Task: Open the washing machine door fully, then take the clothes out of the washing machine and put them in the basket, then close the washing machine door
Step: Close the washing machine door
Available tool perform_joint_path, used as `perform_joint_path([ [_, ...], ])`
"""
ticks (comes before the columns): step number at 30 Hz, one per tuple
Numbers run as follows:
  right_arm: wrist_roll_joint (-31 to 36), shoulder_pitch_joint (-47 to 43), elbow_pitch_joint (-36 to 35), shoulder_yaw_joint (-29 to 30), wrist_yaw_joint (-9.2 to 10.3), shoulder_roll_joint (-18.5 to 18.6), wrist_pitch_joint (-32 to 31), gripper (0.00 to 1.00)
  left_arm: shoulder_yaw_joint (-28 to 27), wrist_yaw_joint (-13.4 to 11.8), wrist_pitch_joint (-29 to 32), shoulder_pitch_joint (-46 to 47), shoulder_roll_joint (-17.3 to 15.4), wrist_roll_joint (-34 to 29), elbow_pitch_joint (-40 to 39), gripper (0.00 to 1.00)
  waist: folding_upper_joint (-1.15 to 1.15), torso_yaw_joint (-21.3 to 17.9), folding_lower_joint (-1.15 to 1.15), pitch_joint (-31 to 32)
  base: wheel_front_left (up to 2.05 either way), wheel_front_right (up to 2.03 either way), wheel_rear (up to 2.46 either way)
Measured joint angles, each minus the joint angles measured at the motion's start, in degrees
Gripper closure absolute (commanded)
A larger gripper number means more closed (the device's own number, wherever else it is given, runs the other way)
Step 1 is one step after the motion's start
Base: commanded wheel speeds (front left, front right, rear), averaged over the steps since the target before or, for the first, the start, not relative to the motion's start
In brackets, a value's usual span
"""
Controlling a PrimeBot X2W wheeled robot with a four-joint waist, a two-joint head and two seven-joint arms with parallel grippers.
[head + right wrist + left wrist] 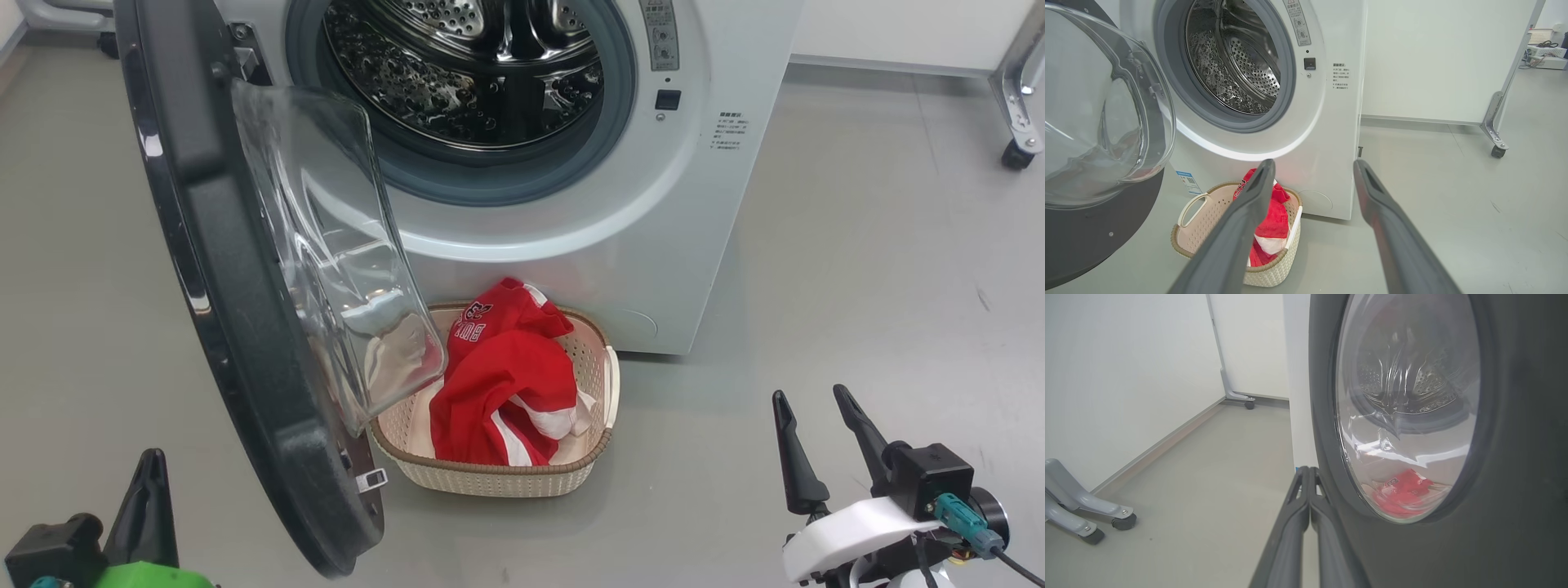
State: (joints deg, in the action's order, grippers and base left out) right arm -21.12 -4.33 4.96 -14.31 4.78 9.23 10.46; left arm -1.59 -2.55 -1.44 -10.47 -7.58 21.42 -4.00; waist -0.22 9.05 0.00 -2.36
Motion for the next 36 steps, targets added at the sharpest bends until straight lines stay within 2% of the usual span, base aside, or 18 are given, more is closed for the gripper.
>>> perform_joint_path([
  [6, 0.0, -0.01, 0.0, 0.0, 0.0, 0.02, 0.0, 0.0, -1.1, 0.0, -0.66, 0.18, 0.32, 0.83, -0.94, 1.0, 0.0, 0.26, 0.0, 0.22, 0.0, 0.0, 0.0],
  [13, -0.14, -0.04, -0.07, 0.02, 0.0, 0.01, -0.05, 0.0, -3.31, 1.04, -0.65, 0.7, 1.11, 6.16, -3.45, 1.0, 0.0, 0.59, 0.0, 0.31, 0.0, 0.0, 0.0],
  [17, -0.44, -0.13, -0.25, 0.05, 0.0, 0.0, -0.07, 0.0, -5.9, 2.65, -0.73, 2.53, 3.09, 14.62, -6.05, 1.0, 0.0, 0.82, 0.0, 0.3, 0.0, 0.0, 0.0],
  [19, -0.45, -0.2, -0.34, 0.09, 0.0, 0.02, -0.07, 0.0, -6.88, 3.24, -0.74, 3.38, 3.33, 17.26, -7.27, 1.0, 0.0, 0.92, 0.0, 0.29, 0.0, 0.0, 0.0],
  [22, -0.46, -0.35, -0.44, 0.11, 0.0, 0.02, -0.07, 0.0, -9.26, 4.95, -0.73, 5.09, 3.92, 24.68, -9.01, 1.0, 0.0, 1.08, 0.0, 0.25, 0.0, 0.0, 0.0],
  [27, -0.46, -0.4, -0.63, 0.15, 0.0, 0.02, -0.07, 0.0, -12.87, 7.5, 0.35, 7.76, 5.11, 41.0, -11.06, 1.0, 0.0, 1.27, 0.0, 0.18, 0.0, 0.0, 0.0],
  [32, -0.46, -0.48, -0.9, 0.33, 0.0, 0.08, -0.08, 0.0, -16.5, 7.67, 3.35, 10.67, 5.21, 55.17, -11.7, 1.0, 0.0, 1.43, 0.0, 0.03, 0.0, 0.0, 0.0],
  [36, -0.46, -0.48, -1.1, 0.34, 0.0, 0.12, -0.08, 0.0, -17.92, 7.65, 7.16, 11.68, 5.2, 63.59, -10.8, 1.0, 0.0, 1.47, 0.0, -0.21, 0.0, 0.0, 0.0],
])
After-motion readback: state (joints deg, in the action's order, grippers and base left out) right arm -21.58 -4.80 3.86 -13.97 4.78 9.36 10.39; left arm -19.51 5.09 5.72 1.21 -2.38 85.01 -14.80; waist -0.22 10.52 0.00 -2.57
